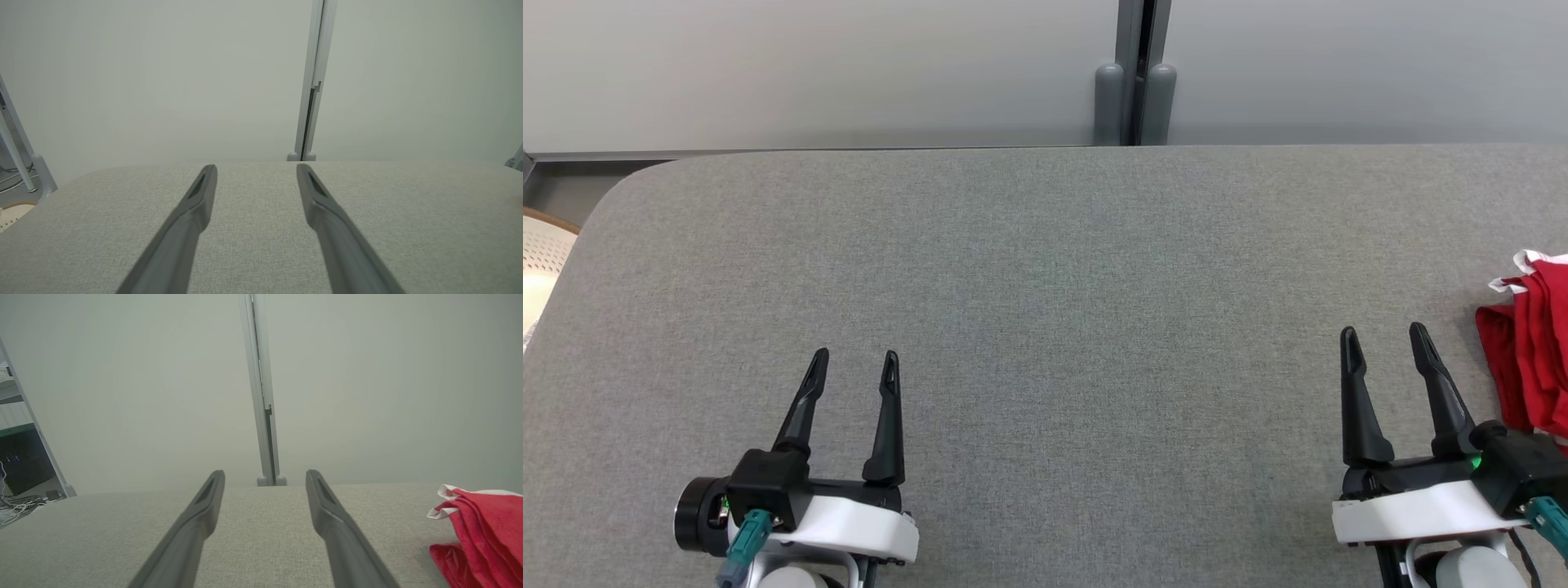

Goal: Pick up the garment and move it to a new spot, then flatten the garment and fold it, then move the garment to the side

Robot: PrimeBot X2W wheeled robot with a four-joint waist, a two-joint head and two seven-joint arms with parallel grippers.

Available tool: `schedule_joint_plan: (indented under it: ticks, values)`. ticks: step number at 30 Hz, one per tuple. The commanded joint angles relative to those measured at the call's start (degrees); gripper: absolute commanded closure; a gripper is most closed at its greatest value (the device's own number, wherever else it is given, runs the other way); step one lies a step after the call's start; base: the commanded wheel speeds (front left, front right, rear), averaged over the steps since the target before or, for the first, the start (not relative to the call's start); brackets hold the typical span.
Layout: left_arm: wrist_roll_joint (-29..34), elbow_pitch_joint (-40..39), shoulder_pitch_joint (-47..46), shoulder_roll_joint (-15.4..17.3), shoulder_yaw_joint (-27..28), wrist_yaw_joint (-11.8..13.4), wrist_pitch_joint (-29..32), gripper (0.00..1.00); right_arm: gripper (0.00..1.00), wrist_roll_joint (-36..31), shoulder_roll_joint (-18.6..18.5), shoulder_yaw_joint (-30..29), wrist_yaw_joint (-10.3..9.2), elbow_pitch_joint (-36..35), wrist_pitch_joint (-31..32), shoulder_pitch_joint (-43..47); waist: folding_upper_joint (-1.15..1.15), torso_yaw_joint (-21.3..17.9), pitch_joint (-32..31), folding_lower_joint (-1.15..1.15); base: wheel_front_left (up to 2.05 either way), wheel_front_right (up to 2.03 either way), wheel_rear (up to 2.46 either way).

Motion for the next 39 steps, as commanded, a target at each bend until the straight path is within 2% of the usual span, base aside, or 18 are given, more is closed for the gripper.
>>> schedule_joint_plan:
  ticks: [1,8,14,15,19,39]
  values:
    - [0.20,-0.32,0.35,0.22,0.52,-0.40,0.03,0.00,0.00,0.42,-0.09,0.23,-0.04,-0.13,-0.28,0.42,0.00,0.03,0.01,0.00,0.00,0.00,0.00]
    - [-1.68,1.06,0.52,0.22,0.83,-1.87,0.03,0.00,0.00,0.46,-0.09,0.51,-0.04,-0.31,-0.28,0.43,0.00,0.14,0.05,0.00,0.00,0.00,0.00]
    - [-2.88,1.29,0.08,0.21,1.40,-1.80,0.03,0.00,0.00,0.73,-0.09,0.51,-0.04,-0.14,-0.28,0.19,0.00,0.14,0.29,0.00,0.00,0.00,0.00]
    - [-2.94,1.37,0.31,0.00,1.21,-1.78,0.01,1.00,1.00,0.56,0.00,0.48,0.00,-0.08,0.00,0.00,0.00,0.14,0.30,0.00,0.00,0.00,0.00]
    - [-3.51,2.84,1.10,-0.19,0.97,-1.85,0.08,1.00,1.00,1.17,0.09,0.54,0.00,1.35,0.16,0.96,0.00,0.12,0.30,0.00,0.00,0.00,0.00]
    - [-25.15,3.72,0.12,1.18,3.49,-4.41,4.33,1.00,1.00,23.64,-1.17,-0.46,0.00,2.80,4.44,0.14,0.00,-0.67,-0.77,0.00,0.00,0.00,0.00]
